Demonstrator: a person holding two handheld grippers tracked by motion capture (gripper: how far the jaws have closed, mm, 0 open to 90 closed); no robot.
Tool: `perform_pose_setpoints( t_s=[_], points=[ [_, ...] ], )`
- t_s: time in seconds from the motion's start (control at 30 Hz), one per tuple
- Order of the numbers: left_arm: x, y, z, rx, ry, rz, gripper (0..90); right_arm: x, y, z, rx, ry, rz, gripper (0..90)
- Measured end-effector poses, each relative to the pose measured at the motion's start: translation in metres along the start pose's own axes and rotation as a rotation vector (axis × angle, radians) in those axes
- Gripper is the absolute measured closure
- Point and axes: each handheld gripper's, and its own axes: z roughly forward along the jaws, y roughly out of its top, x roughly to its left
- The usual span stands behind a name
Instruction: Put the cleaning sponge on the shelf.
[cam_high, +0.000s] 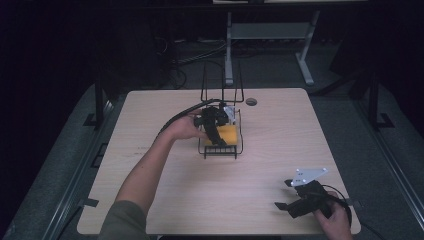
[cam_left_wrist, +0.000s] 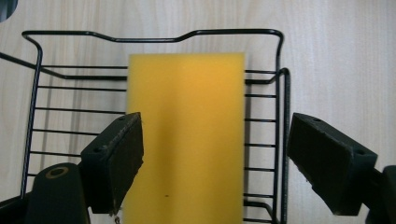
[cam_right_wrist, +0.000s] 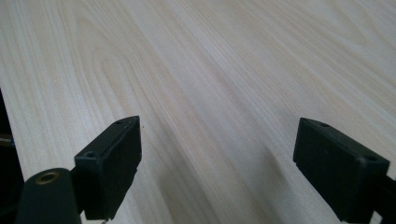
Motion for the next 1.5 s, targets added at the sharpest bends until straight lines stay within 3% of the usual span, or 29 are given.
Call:
perform_pose_setpoints(
  t_s=[0.63,0.73,1.13,1.2,1.3,1.5],
  points=[
    [-0.019,-0.009,-0.003,-0.032,0.016,0.001,19.7,0.002,0.002,0.001,0.002,0.015,-0.002,14.9],
    [-0.022,-0.009,-0.004,-0.01,0.012,0.008,19.8,0.002,0.002,0.002,0.005,0.017,-0.002,14.9],
    [-0.035,-0.006,-0.014,-0.013,0.016,0.022,20.4,0.003,0.001,0.0,0.003,0.018,-0.009,15.0],
    [-0.041,-0.009,-0.013,-0.04,0.009,0.018,20.8,0.002,0.001,0.0,0.003,0.019,-0.011,14.9],
    [-0.045,-0.011,-0.01,-0.025,0.011,0.021,20.7,0.002,0.001,0.001,0.004,0.02,-0.012,15.0],
    [-0.056,-0.021,-0.01,-0.041,0.011,0.007,20.6,0.002,0.001,0.001,0.007,0.021,-0.012,14.9]
  ],
)
